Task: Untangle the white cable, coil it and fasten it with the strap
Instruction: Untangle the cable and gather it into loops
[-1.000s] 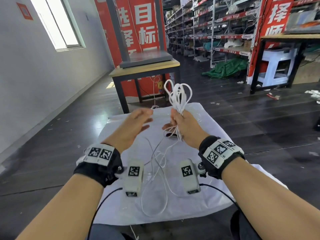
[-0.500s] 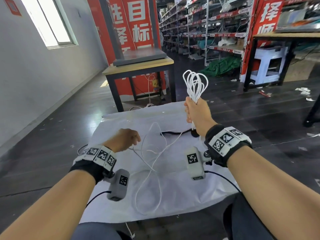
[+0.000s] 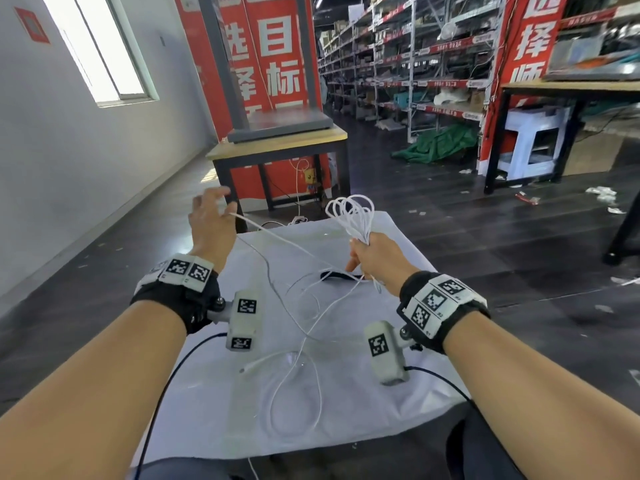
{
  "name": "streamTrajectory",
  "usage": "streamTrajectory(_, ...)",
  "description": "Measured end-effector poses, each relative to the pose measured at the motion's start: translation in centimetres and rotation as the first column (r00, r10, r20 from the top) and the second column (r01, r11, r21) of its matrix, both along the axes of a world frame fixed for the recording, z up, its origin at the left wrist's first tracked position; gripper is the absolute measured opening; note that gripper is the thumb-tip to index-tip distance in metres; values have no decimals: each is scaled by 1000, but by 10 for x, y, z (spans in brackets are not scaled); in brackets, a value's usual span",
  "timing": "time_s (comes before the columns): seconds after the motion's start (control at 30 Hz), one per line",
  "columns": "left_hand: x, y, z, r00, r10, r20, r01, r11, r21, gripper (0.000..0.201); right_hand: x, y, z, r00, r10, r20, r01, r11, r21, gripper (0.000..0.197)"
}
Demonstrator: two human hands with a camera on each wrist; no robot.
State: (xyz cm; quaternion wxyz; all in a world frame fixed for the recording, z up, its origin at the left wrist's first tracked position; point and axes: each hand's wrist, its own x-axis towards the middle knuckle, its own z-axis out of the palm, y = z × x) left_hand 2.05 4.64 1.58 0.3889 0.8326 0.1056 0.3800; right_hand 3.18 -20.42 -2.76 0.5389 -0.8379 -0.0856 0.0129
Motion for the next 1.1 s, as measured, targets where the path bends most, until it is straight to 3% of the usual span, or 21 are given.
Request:
streamTrajectory(0.13, 0, 7, 23, 993, -111, 49, 117, 980, -161, 18, 2, 1, -2, 995, -92, 46, 91, 995, 31, 29)
streamTrajectory(0.27, -4, 22, 23, 984, -126, -128, 125, 992, -12, 29, 6, -7, -9, 978, -197, 70, 195, 980, 37, 28)
streamTrajectory(0.33, -9, 32, 13, 982, -106, -158, 106, 994, -10, 28, 7, -14, -11, 965, -253, 75, 253, 967, 6, 29)
streamTrajectory(0.43, -11, 52, -16, 957, 38, -286, -26, 999, 46, 24, 8, -24, -16, 953, -288, 88, 293, 955, -52, 33)
streamTrajectory(0.5, -11, 62, -39, 921, 21, -388, -37, 999, -36, 16, 7, -24, -19, 958, -277, 69, 280, 959, -41, 33)
streamTrajectory(0.57, -11, 63, -52, 821, -41, -569, -22, 994, -104, 11, 4, -21, -20, 966, -256, 37, 256, 967, 1, 30)
streamTrajectory(0.67, -15, 51, -57, 483, -26, -875, 213, 973, 89, 78, 2, -10, -19, 977, -212, 30, 210, 976, 60, 27)
streamTrajectory(0.7, -19, 40, -55, 445, 16, -896, 307, 936, 169, 90, 1, -7, -18, 979, -203, 32, 201, 977, 71, 27)
streamTrajectory(0.73, -24, 27, -51, 465, 43, -884, 373, 896, 240, 94, 0, -4, -17, 980, -196, 27, 193, 977, 86, 27)
streamTrajectory(0.77, -27, 12, -48, 532, 25, -847, 424, 857, 292, 94, 0, 0, -15, 982, -186, 24, 182, 977, 109, 27)
streamTrajectory(0.83, -35, -19, -40, 648, -146, -748, 525, 797, 299, 86, -2, 7, -11, 988, -154, 18, 149, 976, 158, 29)
streamTrajectory(0.87, -38, -34, -37, 656, -261, -708, 583, 771, 256, 80, -3, 10, -8, 990, -141, 13, 136, 972, 190, 30)
streamTrajectory(0.93, -47, -63, -33, 595, -407, -693, 698, 690, 194, 73, -3, 18, -3, 992, -123, 1, 118, 955, 273, 31)
streamTrajectory(1.0, -51, -84, -36, 530, -440, -725, 757, 630, 171, 68, -5, 22, 2, 992, -126, -20, 125, 921, 368, 31)
streamTrajectory(1.1, -53, -97, -44, 537, -429, -726, 746, 644, 172, 45, -10, 23, 9, 989, -110, -96, 144, 829, 540, 30)
